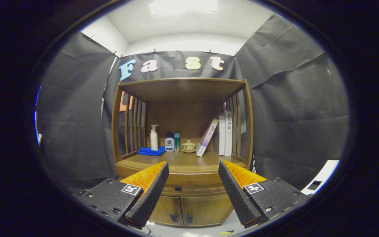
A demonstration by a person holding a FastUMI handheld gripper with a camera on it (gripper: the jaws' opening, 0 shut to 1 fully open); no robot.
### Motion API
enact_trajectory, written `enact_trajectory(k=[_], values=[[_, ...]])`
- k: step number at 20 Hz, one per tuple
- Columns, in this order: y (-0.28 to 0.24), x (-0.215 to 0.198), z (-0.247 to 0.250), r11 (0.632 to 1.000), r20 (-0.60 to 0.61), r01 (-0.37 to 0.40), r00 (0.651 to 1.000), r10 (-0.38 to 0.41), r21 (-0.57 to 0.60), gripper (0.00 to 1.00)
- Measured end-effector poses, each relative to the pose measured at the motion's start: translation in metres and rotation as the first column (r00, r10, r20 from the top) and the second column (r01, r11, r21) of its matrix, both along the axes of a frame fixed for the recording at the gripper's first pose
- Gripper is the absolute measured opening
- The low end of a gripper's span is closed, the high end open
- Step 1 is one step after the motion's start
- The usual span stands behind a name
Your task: Pull open the drawer, take out the items inside it, and place them on the countertop above the cabinet.
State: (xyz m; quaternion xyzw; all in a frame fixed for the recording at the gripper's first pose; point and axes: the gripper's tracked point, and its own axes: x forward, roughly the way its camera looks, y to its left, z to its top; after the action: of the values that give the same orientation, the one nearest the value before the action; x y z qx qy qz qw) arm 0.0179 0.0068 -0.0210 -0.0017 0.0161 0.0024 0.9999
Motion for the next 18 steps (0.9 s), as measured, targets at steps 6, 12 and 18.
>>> enact_trajectory(k=[6,12,18], values=[[0.009,0.035,-0.049,1.0,-0.067,-0.016,0.998,0.017,0.02,0.99],[0.017,0.081,-0.118,0.999,-0.169,-0.033,0.985,0.027,-0.037,0.99],[0.038,0.131,-0.181,0.998,-0.251,-0.051,0.967,0.043,-0.026,0.95]])
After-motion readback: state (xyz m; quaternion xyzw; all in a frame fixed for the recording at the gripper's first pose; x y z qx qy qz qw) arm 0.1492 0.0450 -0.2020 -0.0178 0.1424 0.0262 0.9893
